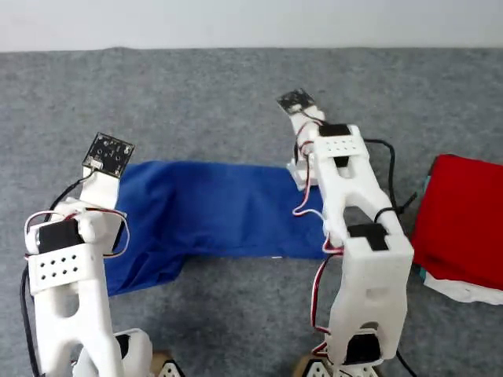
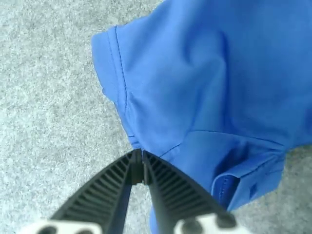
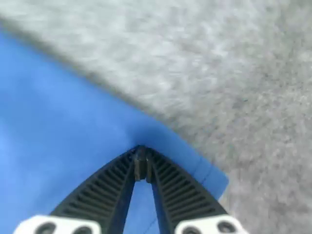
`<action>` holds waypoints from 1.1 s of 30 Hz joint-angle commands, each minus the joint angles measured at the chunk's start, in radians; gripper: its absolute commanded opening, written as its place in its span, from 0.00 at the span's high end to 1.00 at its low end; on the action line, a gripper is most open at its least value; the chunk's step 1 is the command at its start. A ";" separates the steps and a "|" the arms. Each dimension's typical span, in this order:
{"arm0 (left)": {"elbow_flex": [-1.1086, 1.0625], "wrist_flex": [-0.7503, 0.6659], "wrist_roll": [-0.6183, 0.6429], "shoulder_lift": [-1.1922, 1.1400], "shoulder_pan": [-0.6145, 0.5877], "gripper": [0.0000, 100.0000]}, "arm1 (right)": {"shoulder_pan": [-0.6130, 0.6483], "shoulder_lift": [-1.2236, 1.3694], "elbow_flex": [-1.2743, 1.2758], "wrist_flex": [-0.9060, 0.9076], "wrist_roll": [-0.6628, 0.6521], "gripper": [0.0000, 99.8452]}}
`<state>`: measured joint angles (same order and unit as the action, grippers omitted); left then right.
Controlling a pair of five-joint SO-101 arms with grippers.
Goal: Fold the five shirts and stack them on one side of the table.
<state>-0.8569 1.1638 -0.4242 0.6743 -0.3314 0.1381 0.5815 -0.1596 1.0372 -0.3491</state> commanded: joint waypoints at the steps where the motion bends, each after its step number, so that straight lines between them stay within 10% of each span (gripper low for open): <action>1: 0.004 0.003 0.006 0.029 -0.008 1.00 | -0.042 0.016 -0.077 -0.044 -0.014 0.99; 11: 0.004 -0.002 0.006 0.028 -0.008 1.00 | -0.041 0.073 -0.350 0.054 -0.011 0.99; 22: 0.005 0.000 0.005 0.029 -0.008 1.00 | 0.166 0.079 -0.562 0.753 -0.008 0.99; 33: 0.010 0.002 0.003 0.029 -0.008 1.00 | 0.122 -0.082 -0.028 0.759 -0.011 0.99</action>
<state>-0.8569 1.1638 -0.4242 0.6743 -0.3314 0.3038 0.5984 -0.3084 1.7538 -0.3506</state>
